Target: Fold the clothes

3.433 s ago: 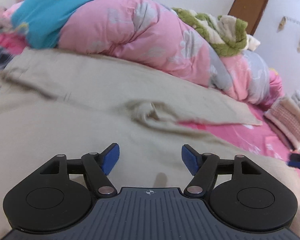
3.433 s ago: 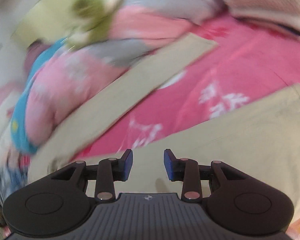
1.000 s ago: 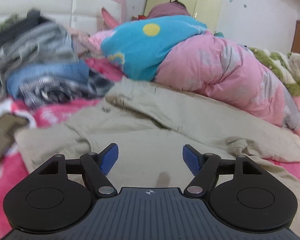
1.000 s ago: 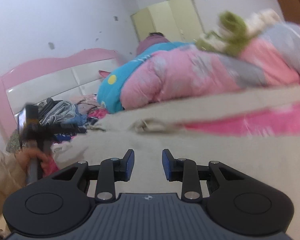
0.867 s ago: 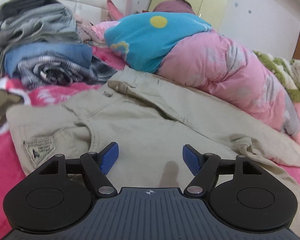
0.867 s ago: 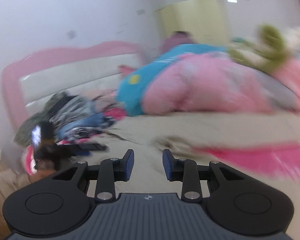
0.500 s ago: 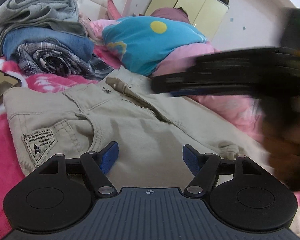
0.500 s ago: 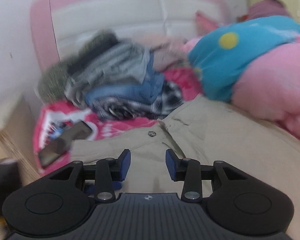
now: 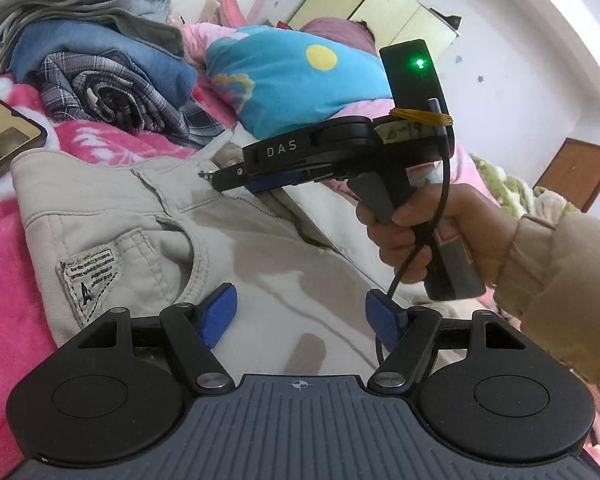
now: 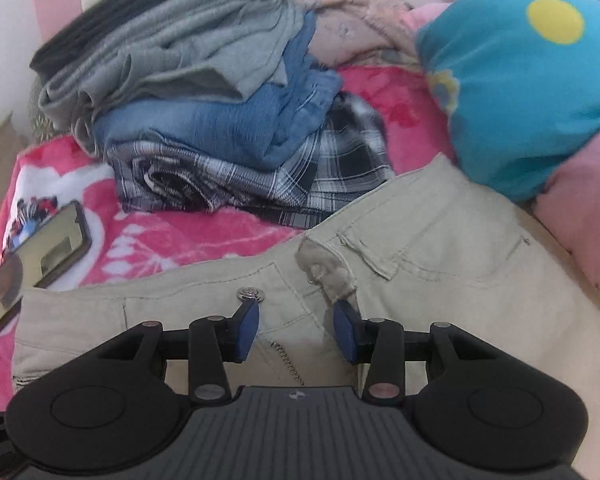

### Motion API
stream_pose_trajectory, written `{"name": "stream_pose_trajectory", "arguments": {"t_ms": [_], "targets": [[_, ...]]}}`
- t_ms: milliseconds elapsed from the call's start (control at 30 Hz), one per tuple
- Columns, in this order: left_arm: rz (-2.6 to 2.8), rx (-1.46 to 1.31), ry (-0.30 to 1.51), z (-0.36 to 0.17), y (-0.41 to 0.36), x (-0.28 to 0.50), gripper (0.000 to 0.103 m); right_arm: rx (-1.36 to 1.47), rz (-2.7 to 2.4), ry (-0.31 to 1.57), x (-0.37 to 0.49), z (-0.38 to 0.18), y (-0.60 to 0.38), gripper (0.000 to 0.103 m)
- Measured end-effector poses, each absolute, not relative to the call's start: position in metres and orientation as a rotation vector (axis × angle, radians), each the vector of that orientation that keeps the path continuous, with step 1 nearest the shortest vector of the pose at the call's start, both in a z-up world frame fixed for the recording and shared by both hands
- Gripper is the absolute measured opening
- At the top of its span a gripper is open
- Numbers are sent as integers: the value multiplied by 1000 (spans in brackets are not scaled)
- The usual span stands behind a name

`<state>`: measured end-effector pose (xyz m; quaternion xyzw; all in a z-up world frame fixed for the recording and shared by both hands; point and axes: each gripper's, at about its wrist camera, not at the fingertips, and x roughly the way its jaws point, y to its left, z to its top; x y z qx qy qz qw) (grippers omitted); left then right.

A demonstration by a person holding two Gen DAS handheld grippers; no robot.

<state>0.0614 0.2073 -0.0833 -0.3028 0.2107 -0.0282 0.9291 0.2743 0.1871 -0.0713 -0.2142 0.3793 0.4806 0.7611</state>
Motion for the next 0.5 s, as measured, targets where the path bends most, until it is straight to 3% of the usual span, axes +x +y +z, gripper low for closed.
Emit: {"name": "stream_pose_trajectory", "arguments": {"t_ms": [500], "targets": [[-54,-632,421,-83,209,57,71,-565,1160,800,267,-67,210,54]]}}
